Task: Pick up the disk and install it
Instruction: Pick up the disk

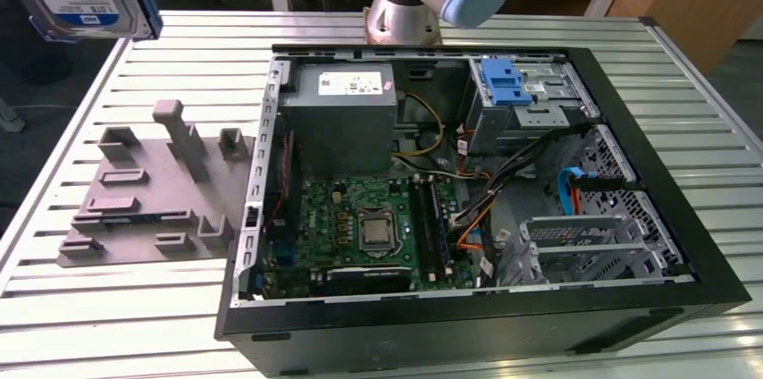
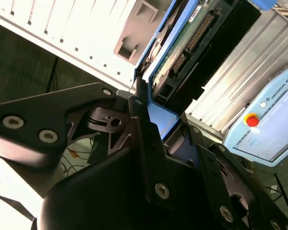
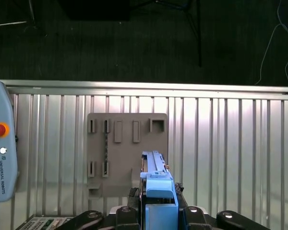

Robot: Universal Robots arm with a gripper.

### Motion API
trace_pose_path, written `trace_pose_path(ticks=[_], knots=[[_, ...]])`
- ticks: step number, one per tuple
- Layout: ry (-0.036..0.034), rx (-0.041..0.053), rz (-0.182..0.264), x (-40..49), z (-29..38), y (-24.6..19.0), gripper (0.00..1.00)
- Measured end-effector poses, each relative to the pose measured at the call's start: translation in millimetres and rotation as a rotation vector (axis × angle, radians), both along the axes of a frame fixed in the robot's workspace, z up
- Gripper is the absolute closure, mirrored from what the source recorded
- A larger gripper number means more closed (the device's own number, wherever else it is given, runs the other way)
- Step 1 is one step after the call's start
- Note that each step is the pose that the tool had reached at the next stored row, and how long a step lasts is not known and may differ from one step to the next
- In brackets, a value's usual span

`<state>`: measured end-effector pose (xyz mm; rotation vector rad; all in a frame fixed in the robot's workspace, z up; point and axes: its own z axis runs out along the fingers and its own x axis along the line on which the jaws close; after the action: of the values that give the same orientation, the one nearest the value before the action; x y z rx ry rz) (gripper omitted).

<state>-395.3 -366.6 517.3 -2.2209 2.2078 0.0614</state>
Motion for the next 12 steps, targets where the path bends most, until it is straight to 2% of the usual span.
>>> trace_pose_path(ticks=[6,12], knots=[[0.0043,0.0010,0.000,15.6,-0.1,-0.5,0.64],[0.0049,0.0010,0.000,24.5,-0.9,-6.3,0.64]])
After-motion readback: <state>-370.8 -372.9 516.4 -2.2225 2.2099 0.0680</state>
